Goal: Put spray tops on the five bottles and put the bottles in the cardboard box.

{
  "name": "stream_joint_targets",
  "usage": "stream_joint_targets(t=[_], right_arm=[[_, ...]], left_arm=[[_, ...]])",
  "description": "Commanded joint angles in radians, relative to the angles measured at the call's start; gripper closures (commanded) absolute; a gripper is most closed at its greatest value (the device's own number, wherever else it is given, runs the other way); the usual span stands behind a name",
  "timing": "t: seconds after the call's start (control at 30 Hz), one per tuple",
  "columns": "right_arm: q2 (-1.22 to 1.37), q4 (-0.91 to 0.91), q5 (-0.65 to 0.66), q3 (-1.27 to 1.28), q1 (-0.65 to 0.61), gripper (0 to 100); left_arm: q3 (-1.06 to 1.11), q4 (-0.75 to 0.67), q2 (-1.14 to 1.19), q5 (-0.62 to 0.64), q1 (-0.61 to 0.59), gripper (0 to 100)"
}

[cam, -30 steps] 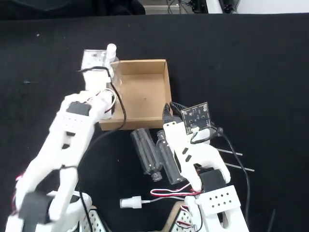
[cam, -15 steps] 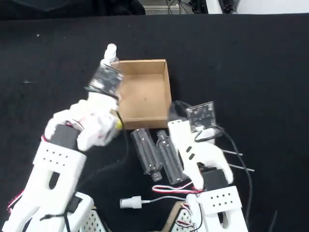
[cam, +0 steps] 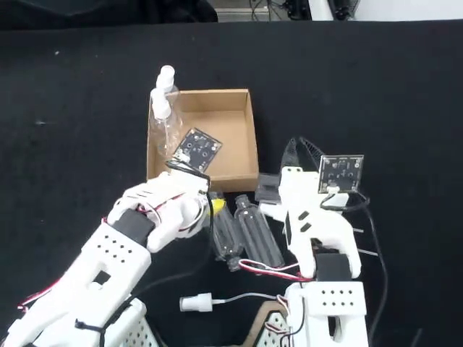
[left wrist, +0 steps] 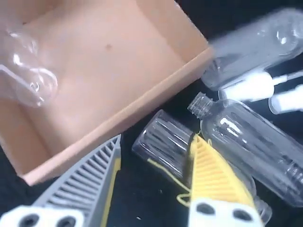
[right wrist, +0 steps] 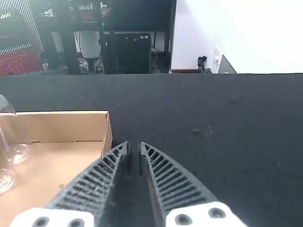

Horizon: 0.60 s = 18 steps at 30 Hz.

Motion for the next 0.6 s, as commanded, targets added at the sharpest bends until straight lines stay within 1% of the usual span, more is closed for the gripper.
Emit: stream_joint_targets(t=[0.0, 0.1, 0.23, 0.33, 0.43, 0.57], right_arm=[[-0.016, -0.034, 0.002, -0.024, 0.02, 98.0], [-0.016, -0.032, 0.0, -0.024, 0.02, 98.0], [-0.016, -0.032, -0.002, -0.024, 0.02, 98.0], [-0.016, -0.032, 0.002, -0.024, 0.02, 98.0], [-0.016, -0.031, 0.003, -0.024, 0.02, 98.0], [-0.016, -0.031, 0.003, -0.024, 0.02, 98.0]], left_arm=[[-0.012, -0.046, -0.023, 0.083, -0.005, 81], [-0.062, -0.009, 0.008, 0.126, -0.015, 81], [-0.177, 0.071, 0.163, 0.13, -0.015, 81], [-0.239, 0.11, 0.261, 0.132, 0.008, 81], [-0.246, 0.103, 0.304, 0.138, 0.039, 81], [-0.211, 0.071, 0.319, 0.14, 0.044, 81]])
